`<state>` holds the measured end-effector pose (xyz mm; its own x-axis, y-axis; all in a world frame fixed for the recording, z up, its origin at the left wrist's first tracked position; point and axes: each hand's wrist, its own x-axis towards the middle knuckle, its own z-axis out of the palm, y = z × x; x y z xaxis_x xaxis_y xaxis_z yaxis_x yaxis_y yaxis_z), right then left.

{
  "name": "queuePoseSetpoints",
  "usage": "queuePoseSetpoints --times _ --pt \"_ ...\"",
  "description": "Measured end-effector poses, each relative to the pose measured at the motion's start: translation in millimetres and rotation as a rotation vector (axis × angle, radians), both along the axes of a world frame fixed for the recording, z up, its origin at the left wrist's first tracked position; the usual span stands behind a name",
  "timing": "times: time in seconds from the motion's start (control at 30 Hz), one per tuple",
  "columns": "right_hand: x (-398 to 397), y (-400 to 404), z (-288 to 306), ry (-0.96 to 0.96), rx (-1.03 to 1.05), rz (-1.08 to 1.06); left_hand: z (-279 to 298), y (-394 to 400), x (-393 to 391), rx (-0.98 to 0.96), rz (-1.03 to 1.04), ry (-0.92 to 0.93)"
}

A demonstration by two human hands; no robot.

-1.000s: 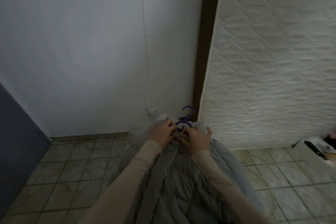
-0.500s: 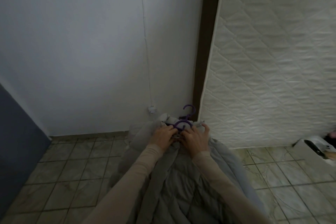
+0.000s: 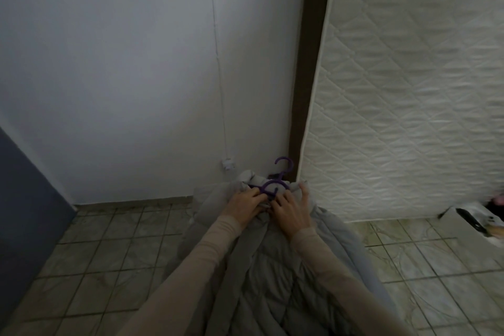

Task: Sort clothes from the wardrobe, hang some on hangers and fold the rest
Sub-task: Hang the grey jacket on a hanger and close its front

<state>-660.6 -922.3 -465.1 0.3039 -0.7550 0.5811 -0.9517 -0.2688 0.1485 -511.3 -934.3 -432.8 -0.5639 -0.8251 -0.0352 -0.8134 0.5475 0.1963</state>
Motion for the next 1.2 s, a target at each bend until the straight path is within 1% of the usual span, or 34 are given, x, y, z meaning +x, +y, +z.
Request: queuePoseSetpoints --times 0.03,0.1,0.2,0.33,0.43,0.53,0.6,0.67,0.77,0.87,0.97,1.03,1.13,1.2 --pt "0.2 -0.1 -0.2 0.001 0.017 -0.004 3.0 1.1 -1.3 -0.05 0.012 -0.008" --pt "-0.7 0.0 0.8 -0.009 0.038 -0.011 4.1 -1.4 -2.5 -0.115 0.057 -0.09" --pt "-2.5 0.3 3.0 -0.01 0.035 -0.002 3.3 -2.5 -4.9 -0.124 0.066 -0.163" --pt "-1.8 -2.8 3.1 -0.026 0.083 0.0 -1.7 -3.9 -5.2 -0.151 0.051 -0.131" --pt "-2.1 -3.6 1.6 -0.019 0.104 0.011 -4.3 -6.0 -8.8 -0.162 0.069 -0.175" --pt "-2.1 -5.8 2.6 -0.043 0.098 0.026 -6.1 -5.2 -8.6 -0.169 0.052 -0.088" --pt "-3.8 -6.9 3.3 -0.054 0.131 0.034 -9.3 -5.8 -5.3 -0.136 0.05 0.057" --pt "-7.6 -5.7 4.7 -0.079 0.218 0.018 -10.6 -6.9 -2.4 -0.094 0.056 0.19" --pt "-13.4 -0.9 5.0 -0.2 0.36 0.001 -15.2 -3.6 2.7 -0.048 0.097 0.325" --pt "-14.5 3.8 14.4 -0.293 0.47 0.038 -18.1 3.4 4.0 -0.093 0.057 0.447" --pt "-16.5 6.1 20.9 -0.409 0.619 -0.016 -21.8 2.7 8.6 -0.096 0.073 0.531" --pt "-16.0 5.2 20.3 -0.479 0.621 -0.054 -22.2 1.3 9.4 -0.075 0.101 0.558" --pt "-11.1 6.3 19.6 -0.556 0.622 -0.111 -23.6 -0.2 8.1 -0.135 0.096 0.636" --pt "-8.6 6.9 19.3 -0.61 0.62 -0.14 -25.9 -0.5 7.1 -0.139 0.099 0.661"
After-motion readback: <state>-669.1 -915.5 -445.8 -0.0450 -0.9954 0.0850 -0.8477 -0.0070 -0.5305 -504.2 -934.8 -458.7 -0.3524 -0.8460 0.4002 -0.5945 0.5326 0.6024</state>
